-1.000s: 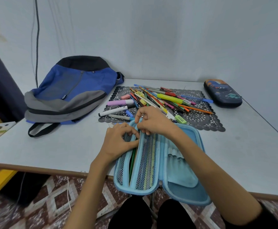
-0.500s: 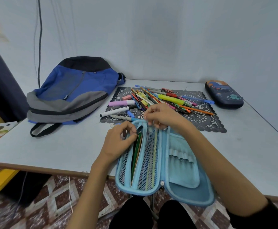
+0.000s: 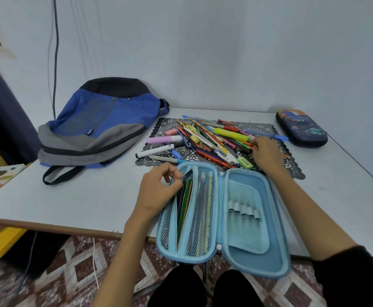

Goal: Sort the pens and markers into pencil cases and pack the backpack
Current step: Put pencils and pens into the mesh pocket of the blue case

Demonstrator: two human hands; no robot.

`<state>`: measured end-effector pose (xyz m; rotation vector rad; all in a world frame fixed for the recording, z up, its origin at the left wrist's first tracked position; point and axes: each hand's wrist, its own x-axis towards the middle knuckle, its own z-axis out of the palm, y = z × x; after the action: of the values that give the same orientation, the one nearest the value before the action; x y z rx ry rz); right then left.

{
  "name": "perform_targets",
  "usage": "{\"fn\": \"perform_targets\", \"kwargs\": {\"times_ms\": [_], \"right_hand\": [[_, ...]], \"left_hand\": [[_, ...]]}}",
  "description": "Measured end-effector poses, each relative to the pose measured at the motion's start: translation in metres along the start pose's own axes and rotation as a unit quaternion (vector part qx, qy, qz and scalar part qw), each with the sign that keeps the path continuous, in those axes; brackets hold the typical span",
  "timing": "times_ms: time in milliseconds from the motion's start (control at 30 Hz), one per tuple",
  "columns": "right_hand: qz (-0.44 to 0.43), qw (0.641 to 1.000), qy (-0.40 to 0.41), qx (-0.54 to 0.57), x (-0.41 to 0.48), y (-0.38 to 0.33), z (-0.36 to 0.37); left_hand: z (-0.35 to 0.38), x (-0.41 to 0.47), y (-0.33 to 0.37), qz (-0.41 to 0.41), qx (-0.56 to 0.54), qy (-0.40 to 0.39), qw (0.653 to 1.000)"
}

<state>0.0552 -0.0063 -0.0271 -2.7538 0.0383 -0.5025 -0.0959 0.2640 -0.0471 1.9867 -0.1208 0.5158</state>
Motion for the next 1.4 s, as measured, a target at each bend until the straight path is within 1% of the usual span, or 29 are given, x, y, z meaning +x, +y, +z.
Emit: {"fn": "perform_targets", "kwargs": {"times_ms": [133,267,333,400,467,533,567,633,700,767,833,967,1033,1067,1133,1233,1333,1400], "right_hand": [[-0.028,0.999,0.027,-0.001,0.002,0.003,0.003],[-0.034,0.999,0.038,0.000,-0.001,0.006,0.005],[-0.047,0.996,0.072,-0.004,-0.004,0.001,0.000],[-0.070,0.989,0.133,0.003,-0.009,-0.012,-0.011],[-0.090,0.975,0.193,0.071,-0.014,-0.032,-0.025],[-0.100,0.948,0.227,0.201,-0.021,-0.056,-0.040],[-0.100,0.931,0.228,0.268,-0.024,-0.068,-0.047],[-0.095,0.894,0.195,0.392,-0.034,-0.090,-0.059],[-0.077,0.864,0.112,0.484,-0.045,-0.108,-0.066],[-0.057,0.843,0.019,0.534,-0.056,-0.121,-0.064],[-0.049,0.835,-0.051,0.545,-0.066,-0.129,-0.056],[-0.053,0.842,-0.185,0.504,-0.079,-0.132,-0.040],[-0.049,0.837,-0.246,0.486,-0.083,-0.131,-0.037],[-0.047,0.835,-0.274,0.474,-0.084,-0.130,-0.037],[-0.051,0.845,-0.311,0.433,-0.085,-0.129,-0.039],[-0.084,0.869,-0.329,0.360,-0.084,-0.126,-0.039],[-0.146,0.903,-0.297,0.274,-0.081,-0.124,-0.036],[-0.161,0.913,-0.292,0.236,-0.079,-0.122,-0.035]], "left_hand": [[0.000,-0.001,0.000,-0.002,-0.002,0.002,1.000],[0.000,0.000,0.001,-0.001,-0.003,0.001,1.000],[0.001,0.000,0.001,-0.002,-0.005,0.002,1.000],[0.000,0.000,0.000,-0.003,-0.006,0.003,1.000],[0.000,0.001,0.000,0.000,-0.003,0.003,1.000],[0.000,0.002,-0.001,0.001,-0.002,0.000,1.000],[0.001,0.002,-0.002,0.000,-0.002,-0.001,1.000],[0.001,0.002,-0.002,0.001,-0.006,-0.003,1.000],[0.002,0.002,-0.003,0.003,-0.007,-0.003,1.000],[0.002,0.003,-0.003,0.002,-0.005,-0.001,1.000],[0.002,0.003,-0.003,0.003,-0.003,0.003,1.000],[0.002,0.003,-0.003,0.002,-0.006,0.006,1.000],[0.002,0.003,-0.003,0.007,-0.004,0.008,1.000],[0.002,0.004,-0.004,0.012,-0.003,0.010,1.000],[0.001,0.004,-0.005,0.020,-0.002,0.012,1.000],[0.001,0.004,-0.005,0.029,-0.001,0.017,0.999],[0.001,0.004,-0.006,0.027,-0.004,0.018,0.999],[0.001,0.005,-0.006,0.023,-0.007,0.015,1.000]]}}
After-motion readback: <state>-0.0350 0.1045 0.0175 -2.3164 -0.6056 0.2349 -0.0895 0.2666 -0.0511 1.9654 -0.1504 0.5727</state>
